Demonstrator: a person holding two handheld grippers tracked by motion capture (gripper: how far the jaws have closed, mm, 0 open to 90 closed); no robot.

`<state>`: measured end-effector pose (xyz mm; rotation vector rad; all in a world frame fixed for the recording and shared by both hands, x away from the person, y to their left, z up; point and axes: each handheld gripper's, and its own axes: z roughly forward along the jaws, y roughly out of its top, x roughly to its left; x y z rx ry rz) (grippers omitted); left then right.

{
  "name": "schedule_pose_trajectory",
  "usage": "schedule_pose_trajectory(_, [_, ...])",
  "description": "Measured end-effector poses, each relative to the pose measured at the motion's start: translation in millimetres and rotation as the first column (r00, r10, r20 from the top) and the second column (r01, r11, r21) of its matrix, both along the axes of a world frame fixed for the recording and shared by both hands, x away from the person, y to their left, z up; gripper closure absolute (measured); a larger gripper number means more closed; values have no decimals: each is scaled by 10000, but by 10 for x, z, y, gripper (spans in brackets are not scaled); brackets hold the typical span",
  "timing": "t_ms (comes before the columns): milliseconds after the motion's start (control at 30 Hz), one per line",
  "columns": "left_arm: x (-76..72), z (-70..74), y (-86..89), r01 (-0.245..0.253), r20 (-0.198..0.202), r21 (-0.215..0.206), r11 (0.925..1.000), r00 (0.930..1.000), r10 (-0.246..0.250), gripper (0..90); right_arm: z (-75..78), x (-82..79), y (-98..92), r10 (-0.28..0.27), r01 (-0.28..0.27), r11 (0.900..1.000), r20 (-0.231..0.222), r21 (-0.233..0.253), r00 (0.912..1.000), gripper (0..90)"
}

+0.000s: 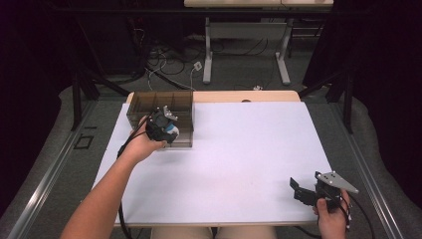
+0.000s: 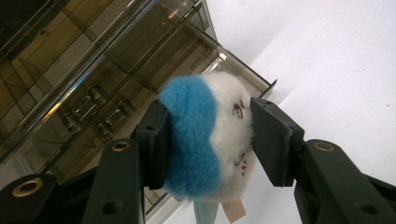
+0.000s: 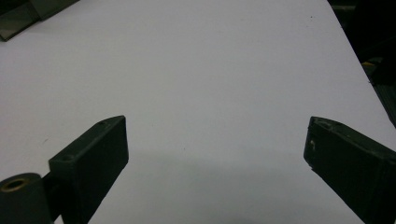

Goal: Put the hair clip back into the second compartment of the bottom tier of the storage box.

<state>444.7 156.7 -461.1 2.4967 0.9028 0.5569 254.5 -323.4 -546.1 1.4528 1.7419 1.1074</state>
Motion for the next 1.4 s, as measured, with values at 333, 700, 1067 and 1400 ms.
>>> schedule_pose_trajectory(333, [79,-80,62,-132,-140,255,9996,9998,136,518,-11,5,7,-42,42,10000,40,18,10000,61])
schedule_pose_trajectory(700, [129,-204,126,-314,-304,414,9986,9990,326,515,-14,-1,4,10,-9,10000,-106,35,9999,74])
schedule_pose_trajectory(1067, [149,-277,192,-485,-371,447,9978,9981,501,511,-21,2,6,22,-22,10000,-157,54,9999,117])
schedule_pose_trajectory(1400, [160,-291,147,-450,-301,517,9976,9985,466,486,-17,-6,-1,27,-26,10000,-157,57,9999,117])
